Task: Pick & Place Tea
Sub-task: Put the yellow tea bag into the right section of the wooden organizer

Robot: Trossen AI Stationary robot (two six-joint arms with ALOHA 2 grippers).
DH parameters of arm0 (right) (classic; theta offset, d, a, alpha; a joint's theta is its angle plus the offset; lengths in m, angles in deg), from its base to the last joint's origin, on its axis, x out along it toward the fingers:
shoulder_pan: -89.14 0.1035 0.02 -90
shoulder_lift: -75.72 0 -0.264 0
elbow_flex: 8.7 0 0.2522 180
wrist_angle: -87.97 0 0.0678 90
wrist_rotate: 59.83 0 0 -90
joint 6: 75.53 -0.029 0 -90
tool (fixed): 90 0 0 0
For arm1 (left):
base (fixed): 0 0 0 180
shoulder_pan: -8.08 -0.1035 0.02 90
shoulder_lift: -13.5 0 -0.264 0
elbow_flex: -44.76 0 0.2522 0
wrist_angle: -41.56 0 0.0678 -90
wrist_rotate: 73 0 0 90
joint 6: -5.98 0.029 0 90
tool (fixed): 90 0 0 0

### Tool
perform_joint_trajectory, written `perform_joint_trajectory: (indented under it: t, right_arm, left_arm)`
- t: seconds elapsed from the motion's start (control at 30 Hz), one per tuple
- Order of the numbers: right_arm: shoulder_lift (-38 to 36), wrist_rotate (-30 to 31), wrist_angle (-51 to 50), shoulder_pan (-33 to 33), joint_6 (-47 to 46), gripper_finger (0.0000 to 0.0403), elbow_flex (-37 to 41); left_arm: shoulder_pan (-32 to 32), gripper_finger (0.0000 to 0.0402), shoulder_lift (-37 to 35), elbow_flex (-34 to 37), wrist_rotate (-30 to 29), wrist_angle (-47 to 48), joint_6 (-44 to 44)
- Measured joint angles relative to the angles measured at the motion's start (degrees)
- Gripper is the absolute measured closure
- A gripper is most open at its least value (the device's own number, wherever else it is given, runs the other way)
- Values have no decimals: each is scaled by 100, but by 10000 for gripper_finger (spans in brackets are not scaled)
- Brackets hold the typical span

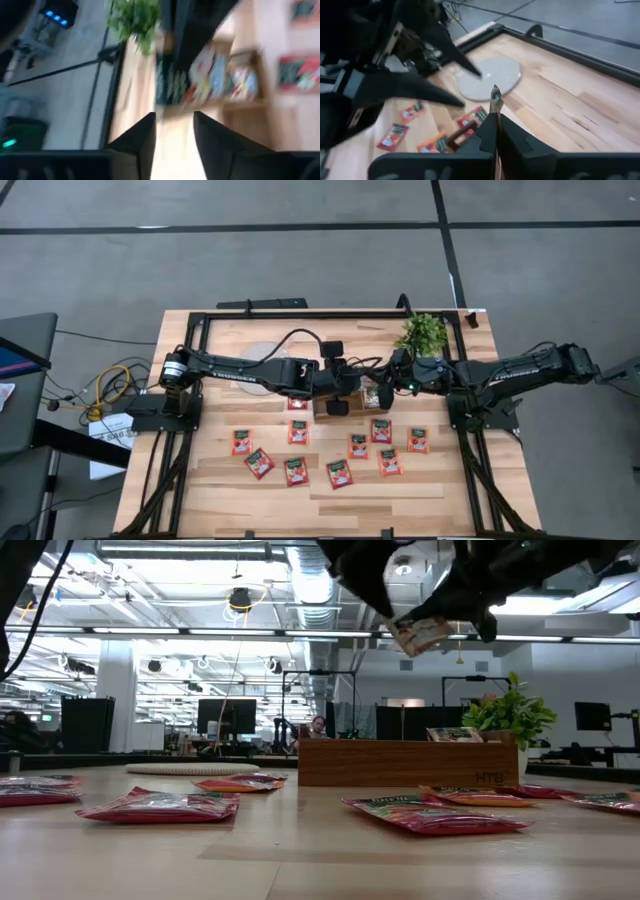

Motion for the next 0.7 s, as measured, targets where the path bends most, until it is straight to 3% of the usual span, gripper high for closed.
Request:
perform_joint_trajectory:
  t: [0.13, 0.33, 0.57, 0.7]
  right_arm:
    - [0, 305, -354, 108, -70, 403, 0]
    - [0, 1015, -920, 674, -544, 403, 0]
    - [-2, 2382, -1984, 1585, -1735, 403, 93]
    - [-158, 2612, -2051, 1922, -2323, 403, 487]
  left_arm:
    - [0, 246, -36, 0, -287, 1037, -202]
    - [-136, 241, -58, 69, -75, 2686, -1843]
    - [-227, 241, -61, 411, 98, 2945, -2515]
    - [-225, 241, -57, 593, 333, 2799, -2526]
